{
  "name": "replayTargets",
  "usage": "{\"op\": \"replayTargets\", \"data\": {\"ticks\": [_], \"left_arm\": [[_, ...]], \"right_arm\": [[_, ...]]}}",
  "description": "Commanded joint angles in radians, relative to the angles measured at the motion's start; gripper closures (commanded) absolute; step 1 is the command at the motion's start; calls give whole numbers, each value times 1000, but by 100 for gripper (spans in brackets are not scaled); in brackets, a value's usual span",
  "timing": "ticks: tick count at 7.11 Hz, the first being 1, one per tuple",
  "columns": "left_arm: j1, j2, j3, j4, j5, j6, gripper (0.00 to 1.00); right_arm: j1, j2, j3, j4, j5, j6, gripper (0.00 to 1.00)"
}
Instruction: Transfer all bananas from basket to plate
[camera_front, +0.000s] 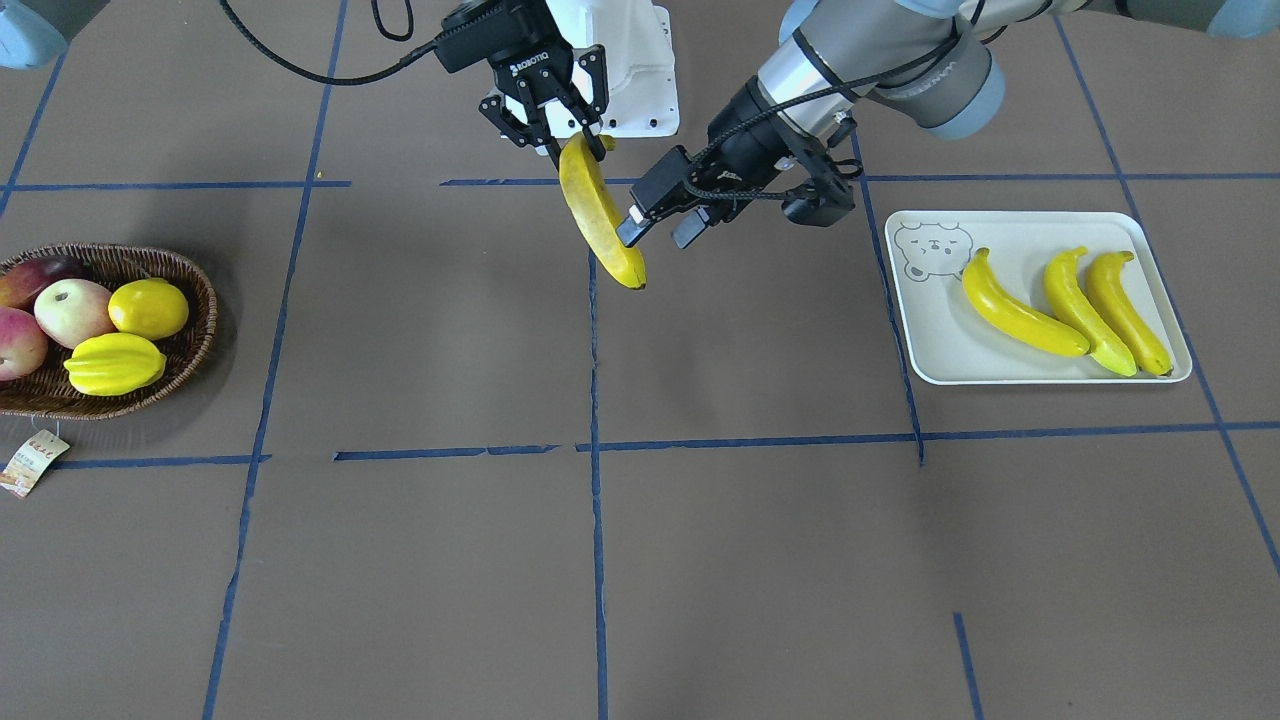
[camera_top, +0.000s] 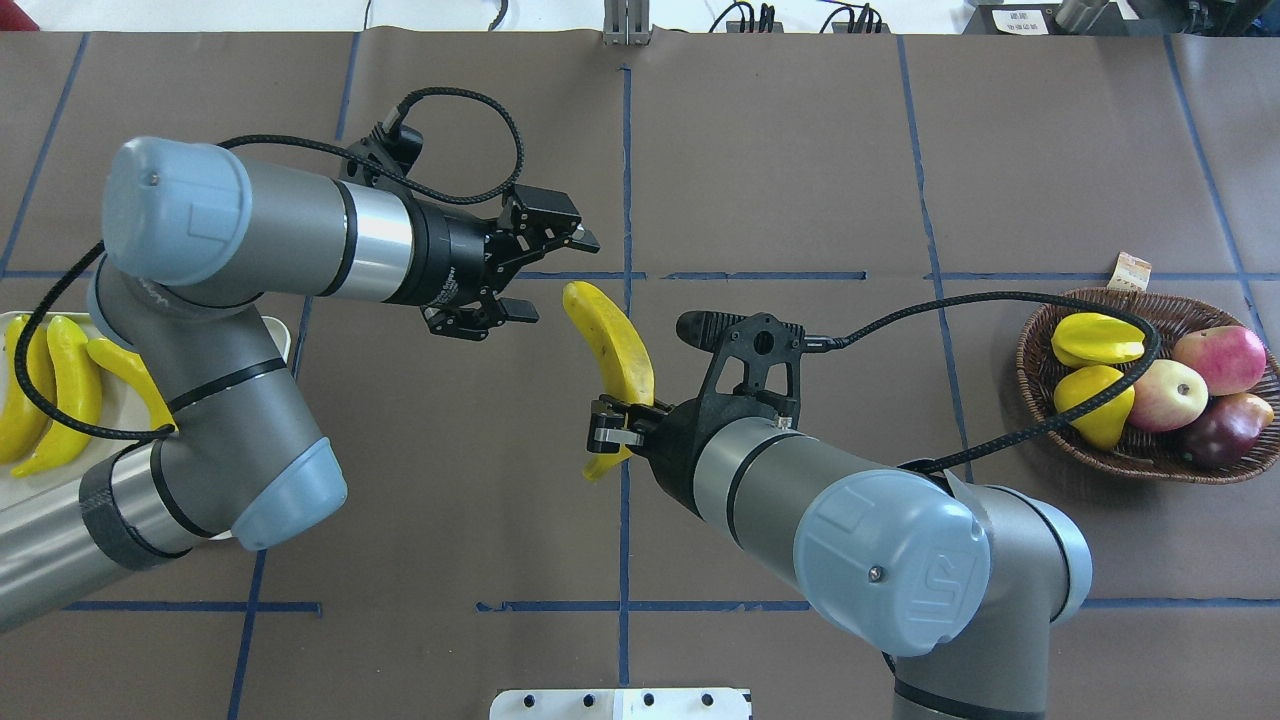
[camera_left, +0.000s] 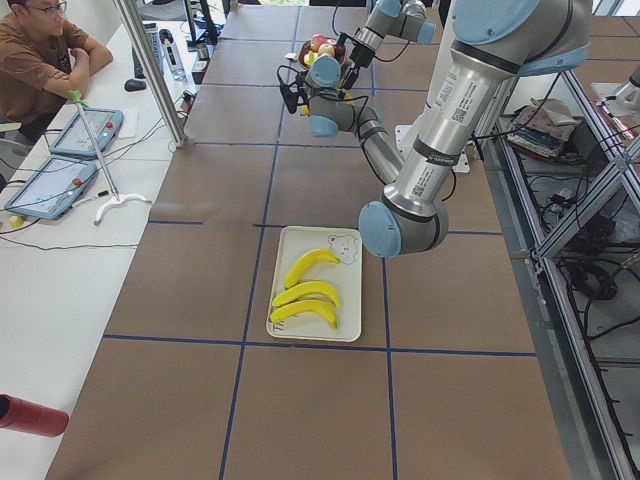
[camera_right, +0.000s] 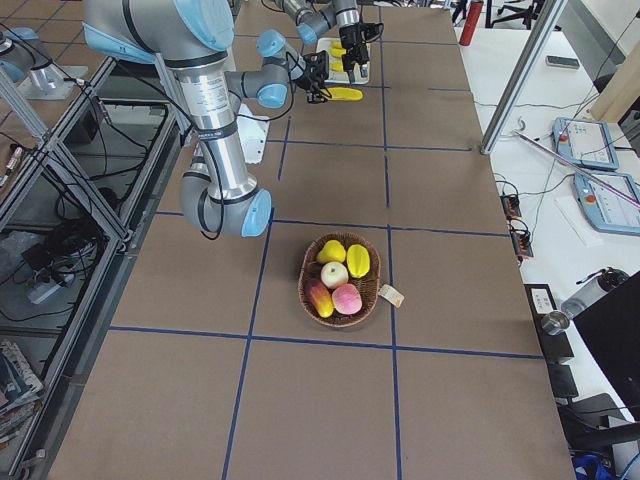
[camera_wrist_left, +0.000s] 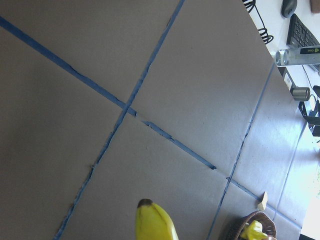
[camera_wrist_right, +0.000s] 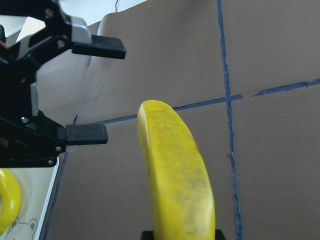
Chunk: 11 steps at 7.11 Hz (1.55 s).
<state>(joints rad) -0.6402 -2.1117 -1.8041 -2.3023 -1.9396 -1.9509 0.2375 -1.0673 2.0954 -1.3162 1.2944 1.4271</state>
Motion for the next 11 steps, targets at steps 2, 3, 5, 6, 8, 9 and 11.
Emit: {"op": "replayTargets", "data": {"ticks": [2, 3, 5, 6, 8, 9, 11], "left_arm": [[33, -8, 2, 0, 14, -2, 1], [43, -8, 5, 1, 14, -2, 1], [79, -11, 9, 1, 52, -22, 1], [94, -20, 12, 3, 79, -22, 1], [94, -31, 12, 4, 79, -40, 47], [94, -30, 12, 4, 79, -36, 81], [86, -25, 17, 4, 79, -26, 100]], "right_arm": [[-4, 1, 2, 0, -12, -2, 99], [-4, 3, 2, 0, -20, -2, 99], [-6, 3, 2, 0, -26, -2, 99], [-6, 3, 3, 0, -26, -2, 99], [-4, 3, 6, 0, -26, -5, 99], [-4, 3, 8, 0, -24, -7, 99], [-4, 1, 35, 2, -15, -5, 1]]}}
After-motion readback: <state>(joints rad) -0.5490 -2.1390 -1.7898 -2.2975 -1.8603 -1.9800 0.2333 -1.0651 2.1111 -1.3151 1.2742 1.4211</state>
